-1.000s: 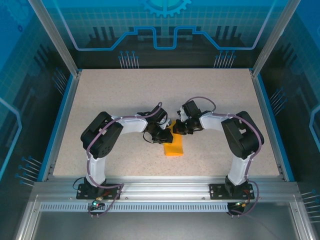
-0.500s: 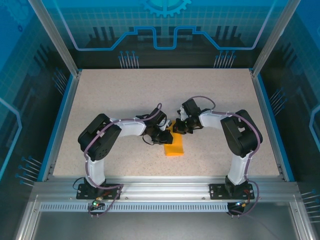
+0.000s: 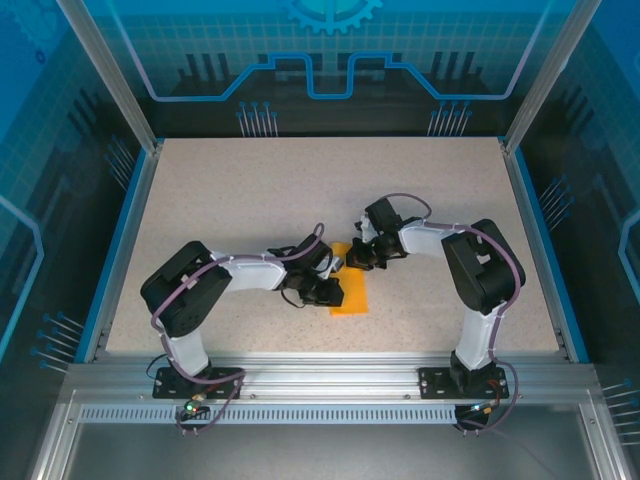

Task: Fold a paper plane with a square sheet of paper (fold left side to right side)
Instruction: First fold the square sheet of paper in half at the center of the table.

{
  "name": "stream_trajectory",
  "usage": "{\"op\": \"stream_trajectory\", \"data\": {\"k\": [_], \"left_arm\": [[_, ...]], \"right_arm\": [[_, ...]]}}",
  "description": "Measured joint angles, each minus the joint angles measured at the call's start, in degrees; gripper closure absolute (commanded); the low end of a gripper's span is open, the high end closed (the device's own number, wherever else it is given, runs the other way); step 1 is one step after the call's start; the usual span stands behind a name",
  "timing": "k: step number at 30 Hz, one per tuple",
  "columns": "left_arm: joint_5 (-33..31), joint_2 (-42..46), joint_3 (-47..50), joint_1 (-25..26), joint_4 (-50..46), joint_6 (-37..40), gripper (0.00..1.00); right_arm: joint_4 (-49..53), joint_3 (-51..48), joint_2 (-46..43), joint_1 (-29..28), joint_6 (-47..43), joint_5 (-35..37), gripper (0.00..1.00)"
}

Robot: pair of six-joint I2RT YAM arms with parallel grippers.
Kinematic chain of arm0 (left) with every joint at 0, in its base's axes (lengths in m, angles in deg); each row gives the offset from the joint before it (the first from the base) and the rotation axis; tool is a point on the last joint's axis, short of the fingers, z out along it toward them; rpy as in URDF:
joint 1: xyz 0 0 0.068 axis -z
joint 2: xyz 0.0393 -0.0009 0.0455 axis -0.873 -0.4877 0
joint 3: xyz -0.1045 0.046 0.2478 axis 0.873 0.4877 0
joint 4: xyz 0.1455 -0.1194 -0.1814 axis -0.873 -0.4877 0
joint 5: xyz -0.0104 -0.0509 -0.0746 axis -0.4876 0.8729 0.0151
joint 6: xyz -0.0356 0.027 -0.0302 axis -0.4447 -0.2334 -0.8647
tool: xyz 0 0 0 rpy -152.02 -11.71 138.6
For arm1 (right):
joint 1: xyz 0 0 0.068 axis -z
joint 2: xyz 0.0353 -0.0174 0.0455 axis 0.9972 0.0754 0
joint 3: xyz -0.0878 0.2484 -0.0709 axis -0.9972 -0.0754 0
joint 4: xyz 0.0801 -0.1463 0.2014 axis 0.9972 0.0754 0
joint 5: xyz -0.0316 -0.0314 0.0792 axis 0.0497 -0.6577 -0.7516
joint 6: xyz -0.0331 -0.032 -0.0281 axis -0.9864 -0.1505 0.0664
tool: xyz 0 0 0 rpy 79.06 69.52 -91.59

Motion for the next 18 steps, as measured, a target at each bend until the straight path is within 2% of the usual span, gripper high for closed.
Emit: {"op": "stream_trajectory", "data": {"k": [11,18], "left_arm": [[0.1,4.1,5.5,1.8,1.9,-2.8,0.85],[0.5,7.1,5.8,2.3,-3.9,-2.8,0.8]], "right_arm": [[0.4,0.0,0.0,0.1,0.0,-0.4,1.0],[0.3,0.0,0.0,0.3,0.0,-0.4,1.0]]}}
